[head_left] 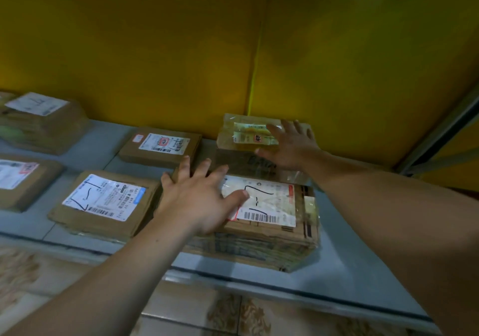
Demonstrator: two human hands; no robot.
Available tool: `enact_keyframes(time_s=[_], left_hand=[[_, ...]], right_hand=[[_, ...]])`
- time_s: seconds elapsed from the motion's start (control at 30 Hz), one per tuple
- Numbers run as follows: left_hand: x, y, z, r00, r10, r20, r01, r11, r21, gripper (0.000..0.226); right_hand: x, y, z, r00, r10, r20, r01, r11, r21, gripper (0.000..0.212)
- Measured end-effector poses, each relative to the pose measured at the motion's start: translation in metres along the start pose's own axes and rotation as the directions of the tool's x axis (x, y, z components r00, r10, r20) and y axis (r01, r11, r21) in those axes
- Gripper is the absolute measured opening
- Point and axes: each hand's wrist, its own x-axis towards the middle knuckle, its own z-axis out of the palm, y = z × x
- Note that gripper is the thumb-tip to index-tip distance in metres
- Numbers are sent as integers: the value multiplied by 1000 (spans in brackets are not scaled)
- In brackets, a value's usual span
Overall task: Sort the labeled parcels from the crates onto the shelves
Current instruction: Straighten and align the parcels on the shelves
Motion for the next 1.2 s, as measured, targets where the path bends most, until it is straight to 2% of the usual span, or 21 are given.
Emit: enact_keyframes(time_s=[0.1,0.3,0.6,0.93,1.03,1.2], left_hand=[[1,1,2,1000,-21,-21,21,1000,8,81],[2,3,5,999,-42,-31,42,999,12,81],[2,4,4,998,-52,-26,53,998,19,82],[3,4,3,999,-50,-16,50,998,25,80],[2,4,2,999,-39,-11,39,999,13,80],[-1,5,-2,999,-34,12,34,999,-9,79]], right_hand=[[11,5,11,999,-25,31,26,999,-19,90],[16,7,33,997,24,79,-22,999,-25,82],[29,-5,25,989,-72,129,88,988,-124,76],[32,-5,30,988,-122,98,137,978,-160,72],[29,5,29,990,-85,109,90,995,-46,71],[-11,39,27,997,-5,-74,15,990,138,72]])
